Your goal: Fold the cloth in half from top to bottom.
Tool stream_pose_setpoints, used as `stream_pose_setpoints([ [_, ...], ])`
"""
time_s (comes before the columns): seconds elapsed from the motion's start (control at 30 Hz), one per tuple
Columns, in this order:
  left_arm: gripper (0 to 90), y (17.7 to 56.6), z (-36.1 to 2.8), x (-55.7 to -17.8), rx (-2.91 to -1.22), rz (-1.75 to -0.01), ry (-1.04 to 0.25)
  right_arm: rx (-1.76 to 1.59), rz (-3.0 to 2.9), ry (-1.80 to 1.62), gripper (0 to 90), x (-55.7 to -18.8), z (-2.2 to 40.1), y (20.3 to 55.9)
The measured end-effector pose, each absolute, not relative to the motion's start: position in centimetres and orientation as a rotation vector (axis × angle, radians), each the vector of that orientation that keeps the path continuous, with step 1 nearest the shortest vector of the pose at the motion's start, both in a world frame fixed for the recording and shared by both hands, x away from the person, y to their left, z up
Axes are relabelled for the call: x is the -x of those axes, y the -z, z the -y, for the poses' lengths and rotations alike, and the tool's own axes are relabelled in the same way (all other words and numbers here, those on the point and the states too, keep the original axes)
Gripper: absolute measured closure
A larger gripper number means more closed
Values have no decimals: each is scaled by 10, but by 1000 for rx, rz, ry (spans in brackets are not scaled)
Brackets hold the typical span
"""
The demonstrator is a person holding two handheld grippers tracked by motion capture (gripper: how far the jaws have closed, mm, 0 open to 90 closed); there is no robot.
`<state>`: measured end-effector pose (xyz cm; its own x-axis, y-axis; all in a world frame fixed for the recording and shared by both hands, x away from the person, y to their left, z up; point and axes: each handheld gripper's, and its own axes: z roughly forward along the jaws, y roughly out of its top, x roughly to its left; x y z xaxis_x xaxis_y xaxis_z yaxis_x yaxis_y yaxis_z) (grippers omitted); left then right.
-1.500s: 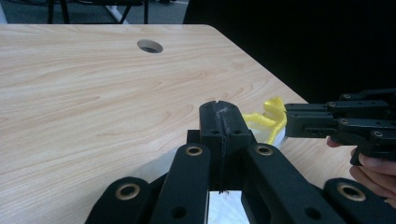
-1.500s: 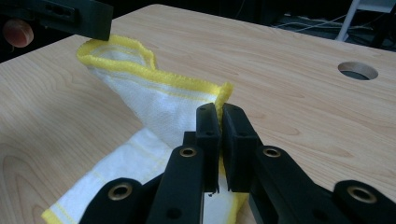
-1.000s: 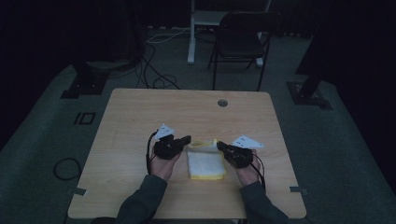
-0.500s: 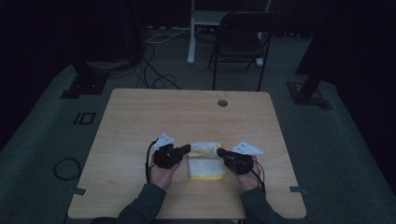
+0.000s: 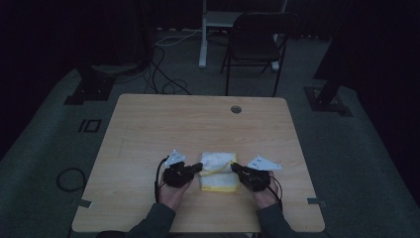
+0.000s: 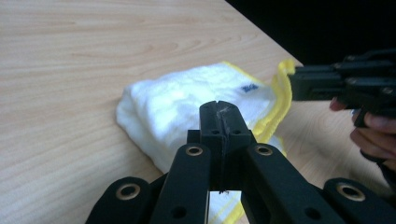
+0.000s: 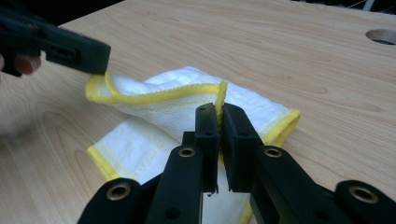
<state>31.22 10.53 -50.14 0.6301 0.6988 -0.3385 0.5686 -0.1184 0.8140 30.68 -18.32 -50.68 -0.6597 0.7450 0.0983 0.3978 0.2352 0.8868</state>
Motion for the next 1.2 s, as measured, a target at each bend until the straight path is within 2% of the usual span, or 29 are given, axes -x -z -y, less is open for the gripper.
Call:
stream_pose_setpoints([
  [0.27, 900, 517, -100, -306, -1848, -1027, -131, -1048, -2147, -1432, 804, -300, 191, 504],
  [0.7, 900, 537, -102, -299, -1907, -1052, -119, -1105, -2132, -1388, 775, -308, 201, 509],
  [1.0, 779, 526, -118, -300, -1856, -1037, -196, -1163, -2130, -1325, 728, -315, 207, 520],
  [1.2, 743, 523, -135, -307, -1840, -1071, -282, -1223, -2117, -1274, 694, -325, 215, 529],
])
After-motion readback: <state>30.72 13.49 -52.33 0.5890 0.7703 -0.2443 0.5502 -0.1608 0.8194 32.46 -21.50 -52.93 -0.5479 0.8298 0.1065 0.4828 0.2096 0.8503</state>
